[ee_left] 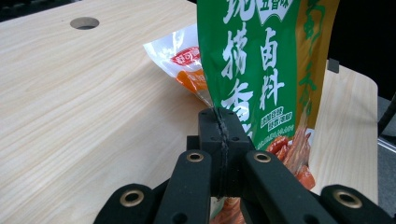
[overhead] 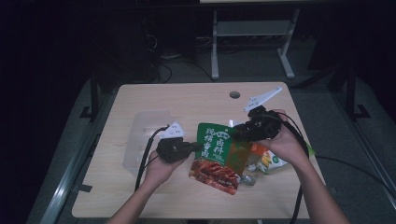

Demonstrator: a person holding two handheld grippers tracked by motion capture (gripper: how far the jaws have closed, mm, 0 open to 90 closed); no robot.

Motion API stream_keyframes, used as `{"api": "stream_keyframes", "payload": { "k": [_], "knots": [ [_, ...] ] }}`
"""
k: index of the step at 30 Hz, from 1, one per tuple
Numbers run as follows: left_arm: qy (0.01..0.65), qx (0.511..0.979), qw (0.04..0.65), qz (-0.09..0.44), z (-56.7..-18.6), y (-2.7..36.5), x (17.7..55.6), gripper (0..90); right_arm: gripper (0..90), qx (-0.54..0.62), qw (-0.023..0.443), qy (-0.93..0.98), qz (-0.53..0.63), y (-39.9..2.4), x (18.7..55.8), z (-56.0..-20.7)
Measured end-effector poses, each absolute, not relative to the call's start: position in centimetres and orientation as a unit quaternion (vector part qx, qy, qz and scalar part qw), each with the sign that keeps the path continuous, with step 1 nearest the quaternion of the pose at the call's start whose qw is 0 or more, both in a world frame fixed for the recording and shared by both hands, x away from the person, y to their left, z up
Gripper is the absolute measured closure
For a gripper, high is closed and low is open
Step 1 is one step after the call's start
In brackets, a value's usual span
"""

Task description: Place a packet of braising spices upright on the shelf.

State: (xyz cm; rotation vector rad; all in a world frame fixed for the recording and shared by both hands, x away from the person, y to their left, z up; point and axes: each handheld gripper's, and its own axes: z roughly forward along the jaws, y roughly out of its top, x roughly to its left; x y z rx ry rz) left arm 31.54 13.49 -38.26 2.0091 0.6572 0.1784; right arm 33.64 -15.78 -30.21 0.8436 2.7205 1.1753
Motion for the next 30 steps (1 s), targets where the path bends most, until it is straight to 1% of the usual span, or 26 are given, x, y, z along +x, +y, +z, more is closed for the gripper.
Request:
{"api": "stream_keyframes", "payload": {
  "k": [1,2,4,6,10,13,15,17,18,19,20,21,22,23,25,26,28,30],
  "knots": [
    [0.27,0.826,0.488,0.073,-38.3,13.5,31.5,90.0,62.5,0.274,0.03,0.883,0.381,-15.8,33.6,-30.2],
    [0.269,0.827,0.488,0.076,-38.3,13.6,31.6,90.0,56.6,0.282,0.025,0.876,0.39,-16.5,33.7,-31.1],
    [0.272,0.826,0.488,0.074,-38.3,13.6,31.5,90.0,54.9,0.283,0.023,0.873,0.396,-16.9,33.8,-31.6],
    [0.271,0.828,0.485,0.074,-38.3,13.7,31.5,90.0,51.9,0.289,0.012,0.863,0.414,-17.7,33.5,-32.7],
    [0.277,0.825,0.487,0.071,-38.3,13.7,31.5,90.0,51.3,0.289,0.003,0.86,0.421,-17.8,33.1,-33.7],
    [0.276,0.827,0.484,0.071,-38.3,13.7,31.5,90.0,52.6,0.285,0.001,0.861,0.421,-17.5,32.6,-34.6],
    [0.276,0.828,0.483,0.07,-38.3,13.7,31.5,90.0,56.6,0.288,-0.001,0.861,0.419,-17.2,32.2,-35.6],
    [0.276,0.828,0.483,0.069,-38.2,13.7,31.5,90.0,57.7,0.287,-0.004,0.861,0.42,-17.0,32.1,-36.0],
    [0.276,0.828,0.483,0.069,-38.2,13.8,31.5,90.0,62.2,0.29,-0.007,0.861,0.419,-16.8,31.9,-36.7],
    [0.276,0.828,0.483,0.069,-38.2,13.8,31.5,90.0,62.2,0.29,-0.007,0.861,0.419,-16.8,31.9,-36.7],
    [0.276,0.829,0.482,0.069,-38.2,13.8,31.5,90.0,64.7,0.289,-0.009,0.861,0.419,-16.6,31.8,-37.0],
    [0.277,0.829,0.481,0.067,-38.2,13.9,31.5,90.0,69.7,0.289,-0.012,0.862,0.418,-16.3,31.8,-37.6],
    [0.277,0.829,0.481,0.067,-38.2,13.9,31.5,90.0,69.7,0.289,-0.012,0.862,0.418,-16.3,31.8,-37.6],
    [0.279,0.83,0.478,0.068,-38.3,13.9,31.5,89.7,77.3,0.285,-0.015,0.863,0.417,-16.0,31.7,-38.0],
    [0.28,0.83,0.477,0.069,-38.3,14.0,31.5,88.3,86.1,0.282,-0.022,0.862,0.42,-16.0,31.7,-38.0],
    [0.282,0.828,0.479,0.07,-38.3,14.0,31.5,87.8,88.6,0.28,-0.022,0.862,0.422,-15.9,31.7,-37.9],
    [0.283,0.829,0.476,0.071,-38.3,14.1,31.5,86.1,89.4,0.275,-0.019,0.863,0.422,-15.8,31.6,-37.8],
    [0.285,0.829,0.476,0.071,-38.2,14.2,31.4,82.0,89.6,0.274,-0.017,0.864,0.422,-15.7,31.6,-37.7]
  ]
}}
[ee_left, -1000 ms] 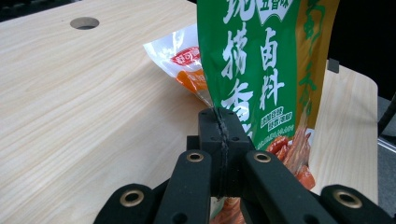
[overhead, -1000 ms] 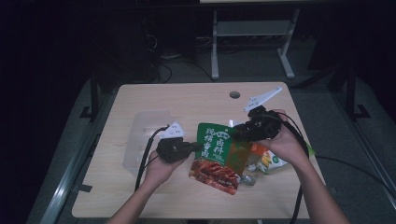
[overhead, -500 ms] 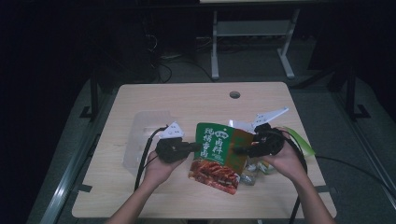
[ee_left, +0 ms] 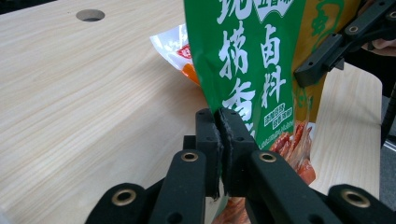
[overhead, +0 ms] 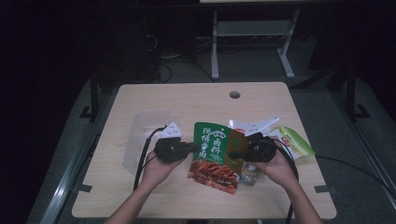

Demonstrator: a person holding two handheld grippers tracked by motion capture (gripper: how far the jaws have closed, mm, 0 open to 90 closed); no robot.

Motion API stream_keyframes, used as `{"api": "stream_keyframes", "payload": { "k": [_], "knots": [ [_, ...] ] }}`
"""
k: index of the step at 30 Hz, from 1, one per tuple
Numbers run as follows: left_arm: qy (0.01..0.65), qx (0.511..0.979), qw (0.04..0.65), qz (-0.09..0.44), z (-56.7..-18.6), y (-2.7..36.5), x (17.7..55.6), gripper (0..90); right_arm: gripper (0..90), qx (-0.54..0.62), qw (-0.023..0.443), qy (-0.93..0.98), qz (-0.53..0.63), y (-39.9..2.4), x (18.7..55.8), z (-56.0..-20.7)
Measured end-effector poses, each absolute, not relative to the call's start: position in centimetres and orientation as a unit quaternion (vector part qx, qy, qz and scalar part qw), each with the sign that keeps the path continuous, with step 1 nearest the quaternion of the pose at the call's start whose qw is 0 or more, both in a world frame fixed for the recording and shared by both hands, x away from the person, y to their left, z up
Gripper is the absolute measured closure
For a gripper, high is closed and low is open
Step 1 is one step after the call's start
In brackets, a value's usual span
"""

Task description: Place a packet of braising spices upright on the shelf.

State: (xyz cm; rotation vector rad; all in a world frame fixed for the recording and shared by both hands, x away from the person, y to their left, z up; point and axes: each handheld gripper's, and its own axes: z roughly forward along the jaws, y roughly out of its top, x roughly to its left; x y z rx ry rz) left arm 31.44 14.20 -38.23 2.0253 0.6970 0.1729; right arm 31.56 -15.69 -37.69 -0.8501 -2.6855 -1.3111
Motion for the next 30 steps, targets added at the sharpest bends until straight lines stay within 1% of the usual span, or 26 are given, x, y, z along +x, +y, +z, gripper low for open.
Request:
{"api": "stream_keyframes", "payload": {
  "k": [1,3,4,6,8,9,10,13,15,19,24,30],
  "knots": [
    [0.288,0.827,0.478,0.068,-38.2,14.3,31.4,82.0,89.6,-0.271,0.019,-0.865,-0.423,-15.7,31.5,-37.6],
    [0.287,0.828,0.477,0.069,-38.1,14.4,31.3,78.4,89.7,-0.267,0.022,-0.863,-0.428,-15.6,31.4,-37.4],
    [0.287,0.829,0.475,0.069,-38.1,14.4,31.2,74.1,89.8,-0.265,0.02,-0.863,-0.429,-15.6,31.3,-37.2],
    [0.284,0.834,0.468,0.078,-38.0,14.4,30.9,69.3,89.8,-0.263,0.018,-0.862,-0.434,-15.5,31.2,-37.0],
    [0.282,0.835,0.465,0.085,-37.9,14.4,30.5,67.7,89.8,-0.262,0.019,-0.86,-0.438,-15.5,31.1,-36.8],
    [0.281,0.836,0.463,0.087,-37.8,14.5,30.4,63.6,89.8,-0.259,0.016,-0.86,-0.439,-15.4,31.0,-36.5],
    [0.282,0.837,0.461,0.088,-37.8,14.5,30.3,63.6,89.8,-0.259,0.016,-0.86,-0.439,-15.4,31.0,-36.5],
    [0.285,0.835,0.46,0.096,-37.8,14.8,29.6,57.6,89.9,-0.253,0.004,-0.862,-0.438,-15.1,31.0,-36.0],
    [0.281,0.837,0.458,0.103,-37.8,14.9,29.4,56.0,89.9,-0.251,-0.003,-0.864,-0.437,-14.9,31.0,-35.8],
    [0.285,0.835,0.458,0.107,-37.8,15.1,29.0,50.1,89.9,-0.249,-0.006,-0.864,-0.437,-14.7,31.0,-35.4],
    [0.291,0.829,0.464,0.109,-37.8,15.8,28.3,46.3,89.9,-0.25,-0.009,-0.863,-0.44,-14.6,31.2,-34.9],
    [0.292,0.827,0.467,0.111,-37.9,16.5,27.3,44.2,89.9,-0.253,-0.011,-0.859,-0.445,-14.4,31.7,-34.2]
  ]
}}
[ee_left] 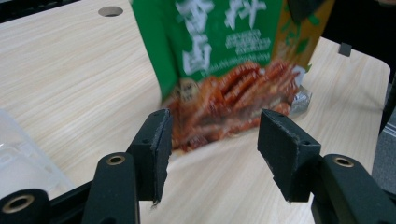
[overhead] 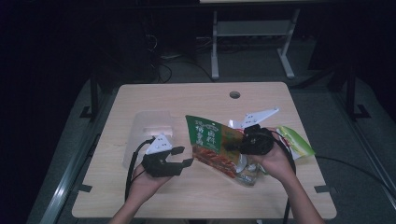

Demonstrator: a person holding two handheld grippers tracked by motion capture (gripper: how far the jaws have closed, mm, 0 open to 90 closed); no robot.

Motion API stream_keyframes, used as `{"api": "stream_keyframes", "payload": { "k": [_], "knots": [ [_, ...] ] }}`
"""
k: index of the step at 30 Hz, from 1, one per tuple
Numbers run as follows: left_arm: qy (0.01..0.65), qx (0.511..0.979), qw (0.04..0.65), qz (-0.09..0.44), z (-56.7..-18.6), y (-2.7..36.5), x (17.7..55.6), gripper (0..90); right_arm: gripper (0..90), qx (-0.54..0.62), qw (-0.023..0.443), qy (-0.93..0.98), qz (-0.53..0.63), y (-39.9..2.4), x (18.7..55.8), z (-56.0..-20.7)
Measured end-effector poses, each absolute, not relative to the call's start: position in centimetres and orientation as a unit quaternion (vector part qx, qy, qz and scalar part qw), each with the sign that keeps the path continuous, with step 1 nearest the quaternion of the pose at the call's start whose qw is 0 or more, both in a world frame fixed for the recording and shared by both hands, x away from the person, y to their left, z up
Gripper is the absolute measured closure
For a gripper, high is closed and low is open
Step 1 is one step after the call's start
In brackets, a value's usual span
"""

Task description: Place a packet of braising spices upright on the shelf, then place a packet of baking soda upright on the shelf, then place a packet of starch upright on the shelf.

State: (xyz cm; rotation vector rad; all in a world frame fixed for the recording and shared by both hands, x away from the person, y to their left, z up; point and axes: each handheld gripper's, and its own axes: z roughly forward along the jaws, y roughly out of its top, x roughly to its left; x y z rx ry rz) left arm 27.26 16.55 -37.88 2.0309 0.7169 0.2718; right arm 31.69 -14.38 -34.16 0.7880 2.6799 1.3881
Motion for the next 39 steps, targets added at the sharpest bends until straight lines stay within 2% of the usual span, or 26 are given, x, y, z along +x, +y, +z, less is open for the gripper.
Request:
{"api": "stream_keyframes", "payload": {
  "k": [19,39],
  "knots": [
    [0.269,0.842,0.457,0.101,-40.4,18.0,25.1,27.2,89.9,0.25,0.013,0.864,0.437,-12.1,34.4,-31.9],
    [0.265,0.84,0.464,0.099,-40.1,18.0,24.8,26.5,89.9,0.242,0.014,0.868,0.434,-10.5,35.7,-30.6]
  ]
}}
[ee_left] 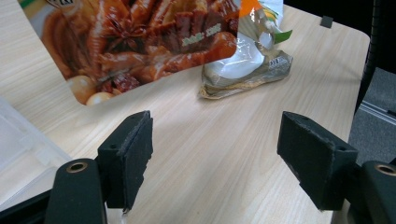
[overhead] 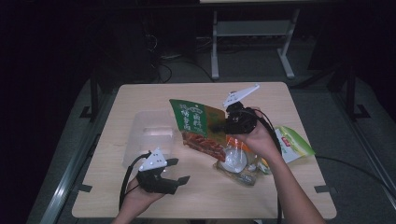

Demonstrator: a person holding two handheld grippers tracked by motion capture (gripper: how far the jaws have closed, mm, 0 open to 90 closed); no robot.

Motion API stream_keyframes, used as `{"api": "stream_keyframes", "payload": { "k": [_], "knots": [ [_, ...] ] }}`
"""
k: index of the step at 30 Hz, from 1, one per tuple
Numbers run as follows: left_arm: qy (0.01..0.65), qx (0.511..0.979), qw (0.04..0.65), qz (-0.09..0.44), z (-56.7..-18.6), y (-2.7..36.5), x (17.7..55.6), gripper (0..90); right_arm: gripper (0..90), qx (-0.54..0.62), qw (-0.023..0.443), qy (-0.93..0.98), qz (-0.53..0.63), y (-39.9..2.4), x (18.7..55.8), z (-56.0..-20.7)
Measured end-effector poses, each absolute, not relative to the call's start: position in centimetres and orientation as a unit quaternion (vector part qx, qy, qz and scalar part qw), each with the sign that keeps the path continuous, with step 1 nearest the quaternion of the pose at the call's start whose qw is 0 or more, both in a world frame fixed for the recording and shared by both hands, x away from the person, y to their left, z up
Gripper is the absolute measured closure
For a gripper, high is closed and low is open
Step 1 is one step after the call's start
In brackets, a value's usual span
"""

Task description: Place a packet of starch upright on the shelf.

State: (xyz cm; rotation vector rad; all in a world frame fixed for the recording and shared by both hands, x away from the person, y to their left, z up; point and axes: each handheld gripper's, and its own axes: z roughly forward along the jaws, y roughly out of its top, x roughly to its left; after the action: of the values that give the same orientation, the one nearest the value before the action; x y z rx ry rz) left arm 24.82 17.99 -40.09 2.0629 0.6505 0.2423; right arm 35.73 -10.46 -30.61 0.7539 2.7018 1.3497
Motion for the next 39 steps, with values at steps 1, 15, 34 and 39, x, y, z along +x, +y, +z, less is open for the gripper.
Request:
{"api": "stream_keyframes", "payload": {
  "k": [1,15,34,39],
  "knots": [
    [0.264,0.839,0.466,0.098,-40.0,17.9,24.8,26.5,89.9,0.242,0.014,0.867,0.435,-10.5,35.8,-30.5],
    [0.26,0.838,0.469,0.096,-40.0,17.9,24.5,26.5,89.9,0.229,0.016,0.865,0.447,-9.1,36.7,-29.1],
    [0.259,0.838,0.472,0.089,-40.2,17.6,24.0,26.5,89.9,0.194,0.012,0.868,0.458,-4.6,38.7,-26.7],
    [0.258,0.838,0.472,0.089,-40.2,17.6,24.0,26.5,89.9,0.185,0.008,0.869,0.459,-3.4,39.1,-26.5]
  ]
}}
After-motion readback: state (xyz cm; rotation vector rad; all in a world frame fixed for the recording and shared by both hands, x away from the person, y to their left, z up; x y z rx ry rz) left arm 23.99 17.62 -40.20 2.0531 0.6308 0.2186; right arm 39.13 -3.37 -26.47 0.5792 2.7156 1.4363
